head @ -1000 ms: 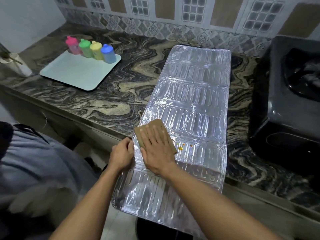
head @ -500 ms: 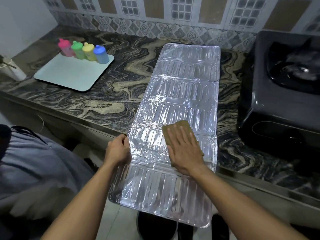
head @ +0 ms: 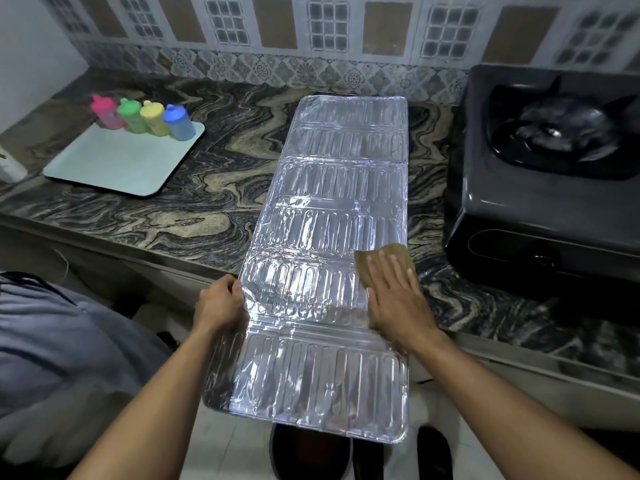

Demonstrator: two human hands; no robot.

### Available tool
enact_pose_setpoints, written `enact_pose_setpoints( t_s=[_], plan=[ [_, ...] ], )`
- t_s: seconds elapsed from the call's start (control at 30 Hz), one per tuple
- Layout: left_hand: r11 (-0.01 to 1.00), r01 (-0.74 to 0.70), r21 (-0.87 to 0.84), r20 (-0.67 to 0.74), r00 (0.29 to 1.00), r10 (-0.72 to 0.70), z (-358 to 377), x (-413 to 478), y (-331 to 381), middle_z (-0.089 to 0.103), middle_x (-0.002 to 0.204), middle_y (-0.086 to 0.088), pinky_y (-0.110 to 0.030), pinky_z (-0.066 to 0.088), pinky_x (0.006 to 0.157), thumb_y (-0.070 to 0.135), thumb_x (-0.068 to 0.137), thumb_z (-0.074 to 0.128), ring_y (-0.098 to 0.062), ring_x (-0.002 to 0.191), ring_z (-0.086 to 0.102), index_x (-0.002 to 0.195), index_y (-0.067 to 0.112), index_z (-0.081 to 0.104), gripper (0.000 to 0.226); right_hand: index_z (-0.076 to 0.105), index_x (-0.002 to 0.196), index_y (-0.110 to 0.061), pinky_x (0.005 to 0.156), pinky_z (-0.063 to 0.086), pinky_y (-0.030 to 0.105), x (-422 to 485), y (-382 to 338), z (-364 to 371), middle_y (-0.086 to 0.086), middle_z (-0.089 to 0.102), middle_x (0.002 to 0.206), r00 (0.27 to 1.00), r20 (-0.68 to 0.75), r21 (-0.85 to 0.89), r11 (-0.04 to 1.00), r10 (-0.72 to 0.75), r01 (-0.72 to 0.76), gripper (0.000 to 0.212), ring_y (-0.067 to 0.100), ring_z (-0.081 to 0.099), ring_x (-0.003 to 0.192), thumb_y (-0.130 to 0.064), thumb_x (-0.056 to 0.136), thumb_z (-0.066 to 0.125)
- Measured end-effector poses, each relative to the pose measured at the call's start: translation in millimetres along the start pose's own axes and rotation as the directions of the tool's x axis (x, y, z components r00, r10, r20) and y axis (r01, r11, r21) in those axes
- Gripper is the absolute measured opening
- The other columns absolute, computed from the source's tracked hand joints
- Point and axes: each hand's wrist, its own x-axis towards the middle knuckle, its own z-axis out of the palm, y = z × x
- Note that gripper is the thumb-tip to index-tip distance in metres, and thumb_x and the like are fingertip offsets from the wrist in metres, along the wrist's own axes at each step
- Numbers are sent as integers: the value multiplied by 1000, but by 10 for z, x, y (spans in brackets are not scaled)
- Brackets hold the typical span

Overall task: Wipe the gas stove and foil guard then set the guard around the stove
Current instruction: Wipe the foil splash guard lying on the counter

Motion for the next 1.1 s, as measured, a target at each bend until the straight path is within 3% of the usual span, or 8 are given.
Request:
enact_pose_setpoints(
  t_s=[0.2,0.3,0.37,0.47,0.63,0.8,0.93,1.1],
  plan=[
    [999,38,5,22,999,-38,-6,11,-1,65,88,-12,-38,41,75,36,97,41,-33,86,54,77,21,54,29,-6,160,-18,125,-2,42,-32,170,-79,0,-11,168,1000,11,68,997,28,-28,85,21,-12,154,-17,96,50],
    [999,42,3,29,999,-42,0,10,0,65,91,-12,-38,41,76,36,97,41,-32,86,53,77,22,54,28,21,157,-3,121,10,40,1,286,-145,15,20,164,999,47,75,997,-5,1,94,41,18,151,-49,87,63],
    [999,37,2,27,999,-37,-1,-2,1,65,92,-13,-38,40,76,36,97,41,-33,86,52,80,21,55,27,46,145,-1,110,28,45,22,265,-233,24,47,148,999,-35,156,988,20,-14,73,47,44,135,-51,93,52],
    [1000,25,14,23,999,-25,3,-5,3,65,93,-13,-39,40,76,36,97,41,-33,86,51,84,19,56,26,55,138,-30,99,41,45,-19,-16,-514,-2,56,140,980,-193,235,972,56,-10,38,24,52,126,-26,103,43],
    [999,35,19,28,999,-35,24,-19,8,65,92,-14,-40,41,75,35,96,40,-34,86,54,83,18,56,27,50,132,-52,98,39,44,-104,-532,-660,-27,54,135,947,-213,304,905,-239,296,39,8,55,118,-29,106,32],
    [997,60,45,25,998,-61,12,-21,30,65,92,-13,-40,43,75,37,94,39,-36,87,56,82,19,56,28,31,155,-26,118,26,48,-198,-388,-329,-1,20,165,963,80,73,965,-256,251,66,27,18,151,2,97,46],
    [994,72,84,37,996,-76,-7,-2,38,65,99,-14,-41,44,80,40,93,37,-37,94,56,86,25,57,26,30,154,-25,115,35,49,-174,25,-194,1,25,164,951,87,-25,954,-296,299,86,31,25,150,12,83,61],
    [992,59,115,48,997,-65,-37,11,72,65,104,-15,-42,44,84,38,95,37,-37,102,56,88,25,57,25,25,157,-21,120,25,47,-244,331,-374,-1,12,167,984,143,-57,991,-111,120,67,27,9,154,-1,98,51]
  ],
)
